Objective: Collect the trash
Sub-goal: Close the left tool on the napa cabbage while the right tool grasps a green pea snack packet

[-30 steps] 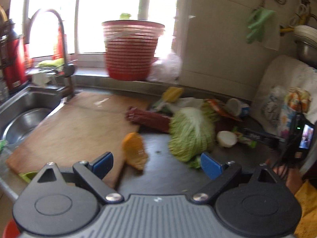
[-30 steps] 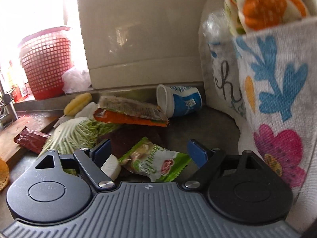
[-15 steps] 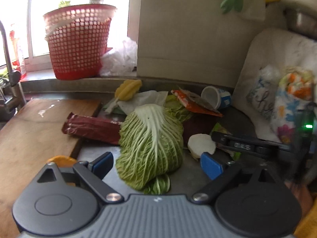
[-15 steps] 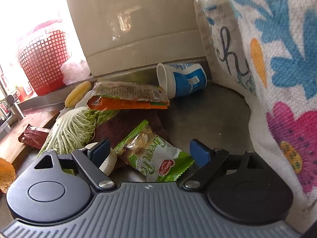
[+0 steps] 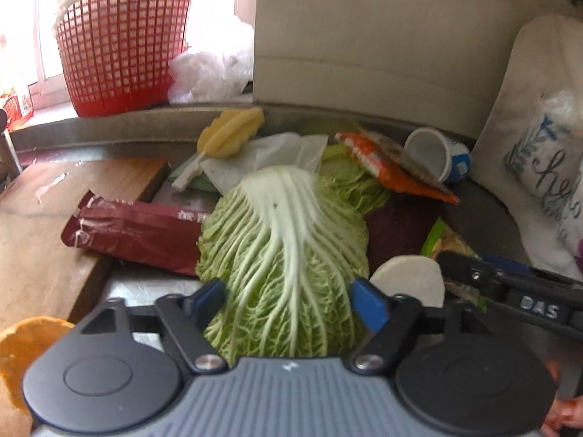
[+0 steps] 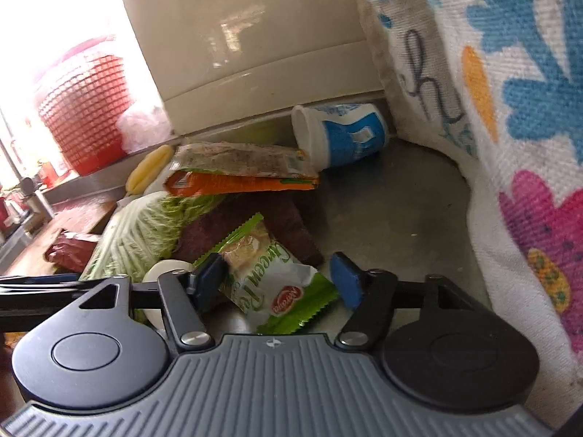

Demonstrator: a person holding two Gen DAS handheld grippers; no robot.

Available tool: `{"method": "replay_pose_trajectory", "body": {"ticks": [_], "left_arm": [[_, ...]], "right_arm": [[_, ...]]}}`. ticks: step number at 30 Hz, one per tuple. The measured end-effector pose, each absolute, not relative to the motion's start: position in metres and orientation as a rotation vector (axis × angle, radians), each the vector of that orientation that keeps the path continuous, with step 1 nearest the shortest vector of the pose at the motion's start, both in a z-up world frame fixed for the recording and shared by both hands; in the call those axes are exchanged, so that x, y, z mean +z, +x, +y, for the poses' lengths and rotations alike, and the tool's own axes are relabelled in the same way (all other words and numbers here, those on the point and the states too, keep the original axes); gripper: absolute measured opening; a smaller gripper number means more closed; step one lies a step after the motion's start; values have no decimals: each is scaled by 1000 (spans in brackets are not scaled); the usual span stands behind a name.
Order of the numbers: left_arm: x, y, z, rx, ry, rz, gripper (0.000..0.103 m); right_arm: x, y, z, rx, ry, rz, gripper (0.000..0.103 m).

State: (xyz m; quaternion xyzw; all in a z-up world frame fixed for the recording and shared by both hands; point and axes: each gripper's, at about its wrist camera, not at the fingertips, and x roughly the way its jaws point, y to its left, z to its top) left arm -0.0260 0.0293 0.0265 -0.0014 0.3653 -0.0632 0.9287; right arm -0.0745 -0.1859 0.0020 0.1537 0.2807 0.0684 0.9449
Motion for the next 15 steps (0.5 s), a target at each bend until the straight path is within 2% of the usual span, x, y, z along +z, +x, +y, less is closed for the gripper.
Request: {"method": "replay_pose_trajectory", "body": {"ticks": [2, 5, 7, 9, 12, 15], "left_arm": [[24, -26, 28, -124, 1, 743, 71], [24, -27, 27, -117, 4, 738, 62], [24, -28, 26, -112, 7, 736, 52], [26, -31, 25, -109, 12, 730, 45], [30, -35, 24, -100, 1, 719, 34], [36, -41, 26, -96, -25, 713, 30]], "right_arm": [[2, -74, -183, 151, 301, 576, 77], [2, -73, -184, 160, 309, 575, 72], [1, -72, -181, 182, 302, 582, 60], [1, -72, -179, 202, 298, 586, 53], [1, -71, -178, 218, 297, 587, 50], [1, -73, -175, 249, 288, 584, 47]]}}
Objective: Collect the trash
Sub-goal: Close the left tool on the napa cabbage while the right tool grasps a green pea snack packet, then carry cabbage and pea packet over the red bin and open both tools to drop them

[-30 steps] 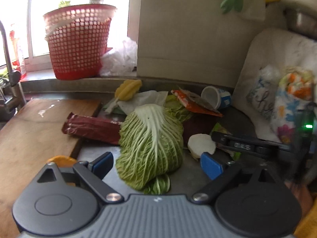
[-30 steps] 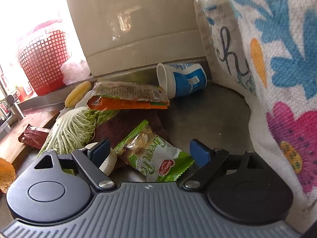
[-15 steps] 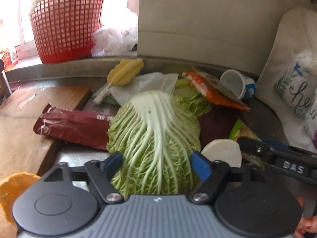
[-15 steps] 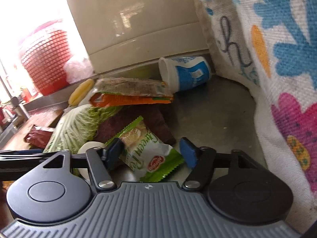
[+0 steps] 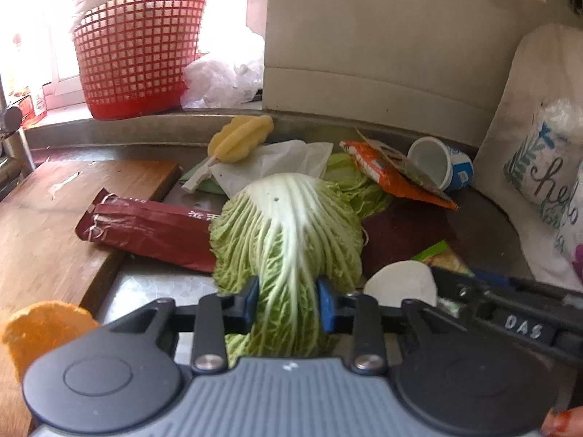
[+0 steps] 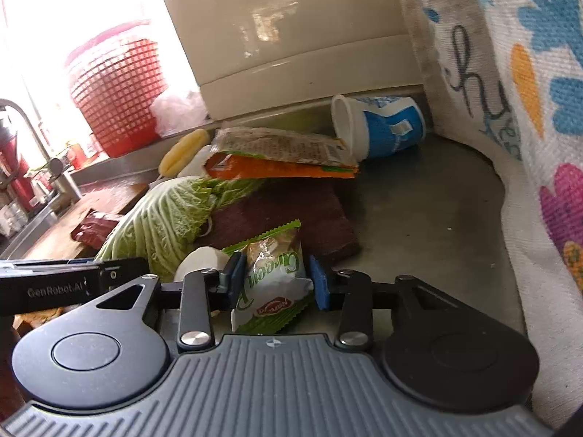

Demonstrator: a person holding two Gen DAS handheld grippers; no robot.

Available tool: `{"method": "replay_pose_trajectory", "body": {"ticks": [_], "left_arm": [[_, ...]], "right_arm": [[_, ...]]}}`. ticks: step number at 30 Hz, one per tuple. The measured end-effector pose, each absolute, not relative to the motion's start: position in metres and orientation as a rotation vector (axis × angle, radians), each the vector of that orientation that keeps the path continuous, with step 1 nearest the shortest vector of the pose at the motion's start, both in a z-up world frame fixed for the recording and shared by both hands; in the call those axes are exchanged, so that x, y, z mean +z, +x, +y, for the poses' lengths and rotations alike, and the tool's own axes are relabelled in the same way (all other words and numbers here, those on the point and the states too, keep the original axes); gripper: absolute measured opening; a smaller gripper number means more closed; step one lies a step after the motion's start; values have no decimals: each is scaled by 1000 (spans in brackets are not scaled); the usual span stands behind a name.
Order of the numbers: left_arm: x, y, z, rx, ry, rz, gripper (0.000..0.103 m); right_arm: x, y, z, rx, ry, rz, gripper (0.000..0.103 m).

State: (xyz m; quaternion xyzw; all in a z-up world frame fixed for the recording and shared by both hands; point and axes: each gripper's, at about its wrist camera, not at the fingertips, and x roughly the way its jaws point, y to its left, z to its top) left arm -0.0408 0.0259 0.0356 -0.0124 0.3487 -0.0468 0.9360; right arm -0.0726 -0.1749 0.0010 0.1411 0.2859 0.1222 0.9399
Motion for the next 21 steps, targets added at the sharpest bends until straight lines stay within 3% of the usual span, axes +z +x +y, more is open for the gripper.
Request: {"method": "replay_pose_trajectory", "body": {"ticks": [21], "left_arm": [[74, -152, 76, -72, -204, 655, 26]], "right_arm": [[8, -91, -175, 229, 335, 473, 46]]}}
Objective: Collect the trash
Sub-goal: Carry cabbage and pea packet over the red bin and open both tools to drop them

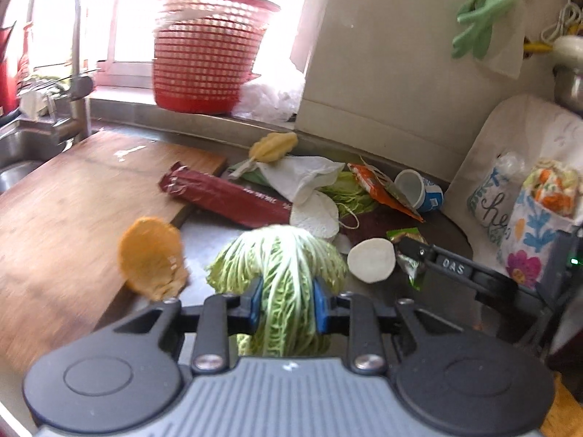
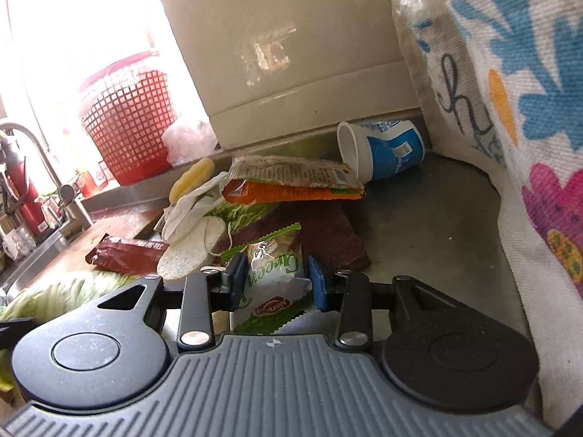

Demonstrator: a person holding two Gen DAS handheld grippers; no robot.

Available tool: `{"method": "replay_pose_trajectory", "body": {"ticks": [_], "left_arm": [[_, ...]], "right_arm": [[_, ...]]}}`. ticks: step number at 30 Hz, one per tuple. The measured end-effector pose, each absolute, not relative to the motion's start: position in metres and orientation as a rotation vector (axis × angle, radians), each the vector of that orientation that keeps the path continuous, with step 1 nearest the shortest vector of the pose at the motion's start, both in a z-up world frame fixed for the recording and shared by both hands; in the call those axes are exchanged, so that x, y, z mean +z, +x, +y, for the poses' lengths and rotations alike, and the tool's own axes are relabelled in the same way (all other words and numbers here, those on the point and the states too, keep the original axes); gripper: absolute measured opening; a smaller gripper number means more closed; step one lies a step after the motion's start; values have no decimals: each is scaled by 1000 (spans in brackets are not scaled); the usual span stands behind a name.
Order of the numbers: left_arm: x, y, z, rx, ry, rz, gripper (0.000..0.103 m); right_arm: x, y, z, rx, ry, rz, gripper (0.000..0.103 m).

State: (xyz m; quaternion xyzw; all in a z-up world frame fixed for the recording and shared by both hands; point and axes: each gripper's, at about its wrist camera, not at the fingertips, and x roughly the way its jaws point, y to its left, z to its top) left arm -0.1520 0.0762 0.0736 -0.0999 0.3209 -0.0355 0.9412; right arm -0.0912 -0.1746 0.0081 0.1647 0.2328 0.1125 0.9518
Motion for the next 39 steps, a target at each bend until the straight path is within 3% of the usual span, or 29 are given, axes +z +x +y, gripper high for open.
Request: {"method": "replay_pose_trajectory", "body": {"ticks": [20, 39], "left_arm": [[96, -267, 212, 22, -309, 577, 26], [77, -345, 334, 260, -382, 590, 26]], "right_arm": [[43, -165, -122, 149, 195, 406, 45], [89, -221, 72, 833, 119, 585, 45]]}}
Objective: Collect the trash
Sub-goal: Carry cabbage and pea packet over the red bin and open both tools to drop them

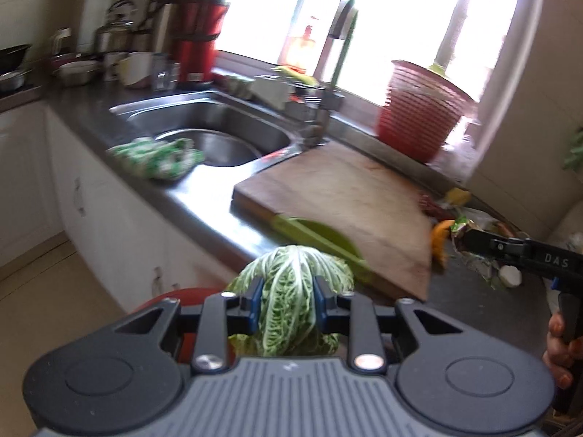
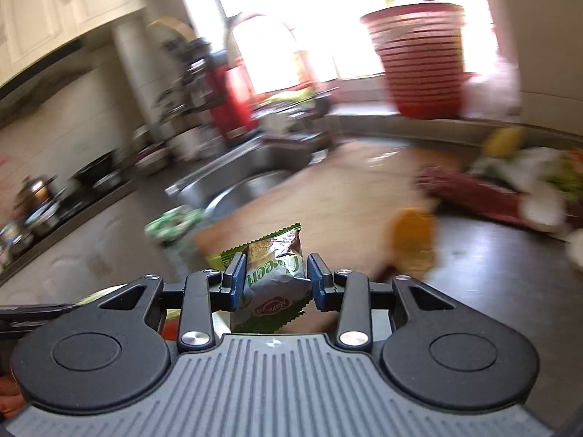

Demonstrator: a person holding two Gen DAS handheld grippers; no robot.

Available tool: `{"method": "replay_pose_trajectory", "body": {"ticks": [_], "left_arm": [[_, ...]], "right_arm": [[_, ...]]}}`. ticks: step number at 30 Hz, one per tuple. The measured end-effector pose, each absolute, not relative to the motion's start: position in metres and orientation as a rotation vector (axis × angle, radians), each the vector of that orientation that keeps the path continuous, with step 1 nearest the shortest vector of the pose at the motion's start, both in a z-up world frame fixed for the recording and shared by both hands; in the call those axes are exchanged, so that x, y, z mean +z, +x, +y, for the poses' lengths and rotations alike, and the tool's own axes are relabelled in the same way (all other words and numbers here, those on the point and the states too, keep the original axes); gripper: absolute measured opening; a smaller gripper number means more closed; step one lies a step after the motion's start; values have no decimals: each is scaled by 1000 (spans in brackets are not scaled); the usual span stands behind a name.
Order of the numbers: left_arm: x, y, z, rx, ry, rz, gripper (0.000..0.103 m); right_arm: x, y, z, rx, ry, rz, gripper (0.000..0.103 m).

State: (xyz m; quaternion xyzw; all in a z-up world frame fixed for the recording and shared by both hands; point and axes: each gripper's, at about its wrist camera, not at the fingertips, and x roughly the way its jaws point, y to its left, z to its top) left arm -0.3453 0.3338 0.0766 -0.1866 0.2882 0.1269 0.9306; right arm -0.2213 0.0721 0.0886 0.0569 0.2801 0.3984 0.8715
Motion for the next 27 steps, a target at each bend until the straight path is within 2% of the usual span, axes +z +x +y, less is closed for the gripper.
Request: {"method": "replay_pose_trajectory", "body": {"ticks": [7, 21, 24, 27], "left_arm": [[56, -362, 359, 324, -437, 608, 27], [0, -362, 376, 347, -527, 709, 27], [-14, -358, 380, 360, -530, 739, 25], [-22, -353, 383, 356, -525, 751, 16]], "right_arm": [[72, -230, 144, 1020, 42, 698, 45], [28, -230, 223, 1092, -123, 868, 45], [20, -231, 234, 1109, -153, 892, 45], [17, -231, 245, 1121, -190, 892, 46]]}}
